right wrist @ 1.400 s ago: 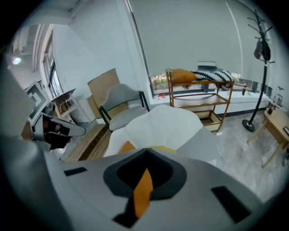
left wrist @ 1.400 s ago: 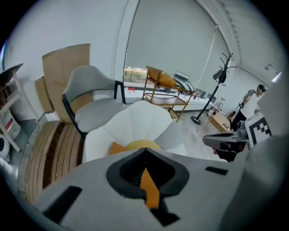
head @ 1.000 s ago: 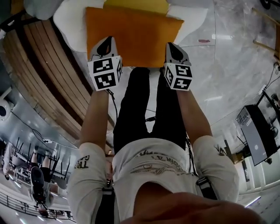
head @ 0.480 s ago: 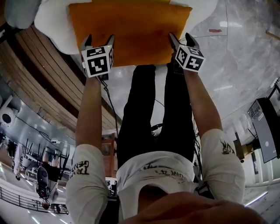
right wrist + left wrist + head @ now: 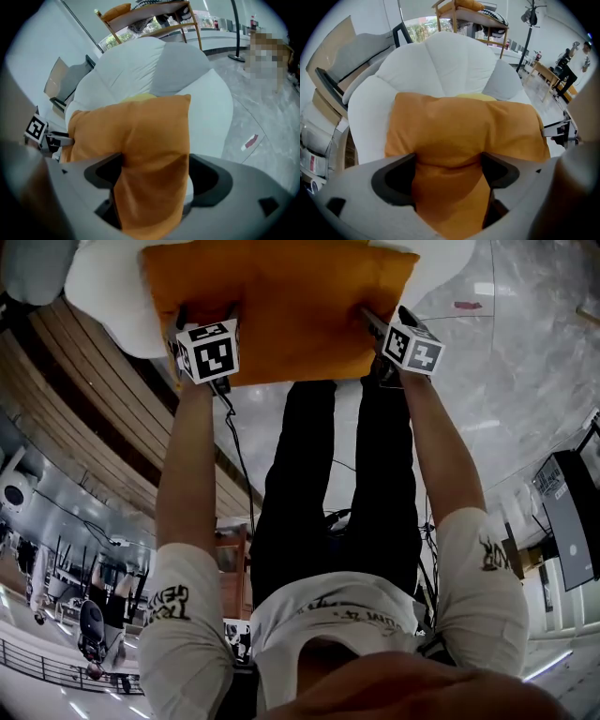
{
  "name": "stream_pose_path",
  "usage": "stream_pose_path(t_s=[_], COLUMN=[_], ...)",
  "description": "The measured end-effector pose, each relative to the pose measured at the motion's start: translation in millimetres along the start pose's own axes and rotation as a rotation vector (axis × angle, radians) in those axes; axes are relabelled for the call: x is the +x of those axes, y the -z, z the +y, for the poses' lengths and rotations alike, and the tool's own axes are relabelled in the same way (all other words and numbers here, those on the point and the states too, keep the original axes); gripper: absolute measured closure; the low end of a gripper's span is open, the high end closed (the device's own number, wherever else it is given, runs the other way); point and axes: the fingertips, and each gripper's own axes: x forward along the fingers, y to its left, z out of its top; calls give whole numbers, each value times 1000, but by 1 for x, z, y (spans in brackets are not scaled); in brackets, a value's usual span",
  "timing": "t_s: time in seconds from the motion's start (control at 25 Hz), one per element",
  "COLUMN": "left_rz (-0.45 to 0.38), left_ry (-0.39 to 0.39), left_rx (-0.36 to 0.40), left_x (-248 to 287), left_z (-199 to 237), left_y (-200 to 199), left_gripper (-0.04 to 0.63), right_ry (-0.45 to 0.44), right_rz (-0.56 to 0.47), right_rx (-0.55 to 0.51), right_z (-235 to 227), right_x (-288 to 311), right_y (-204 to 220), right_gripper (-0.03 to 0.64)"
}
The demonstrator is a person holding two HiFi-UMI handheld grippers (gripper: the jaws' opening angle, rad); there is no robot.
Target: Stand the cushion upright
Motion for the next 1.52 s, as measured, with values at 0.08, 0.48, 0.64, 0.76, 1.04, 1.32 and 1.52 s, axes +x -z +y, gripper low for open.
stream_pose_path(t_s=[0.08, 0.48, 0.64, 0.76, 1.04, 1.32, 1.52], left_rz=[-6, 78, 89, 87, 29, -40, -123], left_ry=[4, 129, 195, 209, 162, 109, 133], left_rx=[1, -23, -74, -80, -62, -84, -170], left_x=[6, 14, 9, 2, -23, -62, -88], left_z=[-1, -10, -18, -22, -28, -37, -43], left_y=[5, 9, 13, 14, 14, 17, 2], left_gripper=[173, 281, 421, 481, 563, 569, 569], right_ry=[-8, -60, -81, -92, -87, -56, -41], right_rz=[44, 86, 113, 130, 156, 162, 110], right_rx=[37, -42, -82, -149, -182, -258, -354], right_z=[1, 9, 23, 32, 48, 57, 63], right_x=[12, 20, 20, 14, -9, -43, -72], right_y=[8, 10, 12, 11, 15, 7, -43], right_gripper=[215, 298, 384, 451, 535, 543, 543])
